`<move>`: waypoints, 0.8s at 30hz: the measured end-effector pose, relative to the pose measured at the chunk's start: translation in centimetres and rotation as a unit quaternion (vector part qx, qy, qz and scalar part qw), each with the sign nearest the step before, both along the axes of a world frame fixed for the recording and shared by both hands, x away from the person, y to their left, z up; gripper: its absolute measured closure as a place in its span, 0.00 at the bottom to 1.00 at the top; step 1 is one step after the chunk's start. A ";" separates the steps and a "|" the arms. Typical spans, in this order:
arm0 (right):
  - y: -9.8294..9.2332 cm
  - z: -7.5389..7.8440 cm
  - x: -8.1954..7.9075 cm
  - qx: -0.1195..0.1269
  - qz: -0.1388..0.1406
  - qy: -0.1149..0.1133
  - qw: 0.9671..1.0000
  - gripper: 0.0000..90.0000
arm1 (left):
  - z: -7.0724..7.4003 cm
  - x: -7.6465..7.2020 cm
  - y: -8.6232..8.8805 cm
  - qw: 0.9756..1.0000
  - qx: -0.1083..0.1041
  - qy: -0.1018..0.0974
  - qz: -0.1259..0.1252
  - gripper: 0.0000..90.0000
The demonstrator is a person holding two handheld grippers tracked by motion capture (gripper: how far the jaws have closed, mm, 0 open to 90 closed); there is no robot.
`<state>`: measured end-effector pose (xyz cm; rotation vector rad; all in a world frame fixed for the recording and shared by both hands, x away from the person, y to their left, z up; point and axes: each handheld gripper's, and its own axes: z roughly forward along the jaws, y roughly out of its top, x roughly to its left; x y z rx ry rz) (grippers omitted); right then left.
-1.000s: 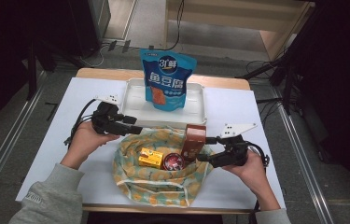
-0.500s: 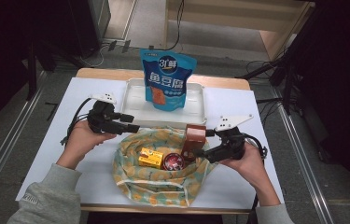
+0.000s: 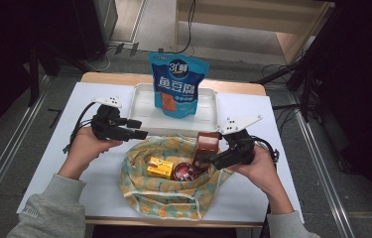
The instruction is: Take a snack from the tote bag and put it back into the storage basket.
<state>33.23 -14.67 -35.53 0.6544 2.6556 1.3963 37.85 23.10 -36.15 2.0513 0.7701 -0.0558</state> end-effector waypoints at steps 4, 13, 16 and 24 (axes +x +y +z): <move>0.2 0.1 0.2 0.001 0.002 0.001 1.000 0.21 | 0.1 0.0 0.2 1.000 -0.006 -0.001 0.002 0.45; 1.0 0.6 0.5 -0.004 0.015 0.000 1.000 0.30 | 0.2 0.0 0.4 1.000 -0.010 -0.002 0.000 0.45; 1.1 0.7 0.6 -0.012 0.021 0.000 1.000 0.35 | 0.1 0.1 0.5 1.000 -0.010 -0.001 0.001 0.45; 1.0 1.2 0.9 -0.023 0.013 0.010 1.000 0.41 | 0.2 0.2 1.0 1.000 -0.021 -0.001 0.003 0.45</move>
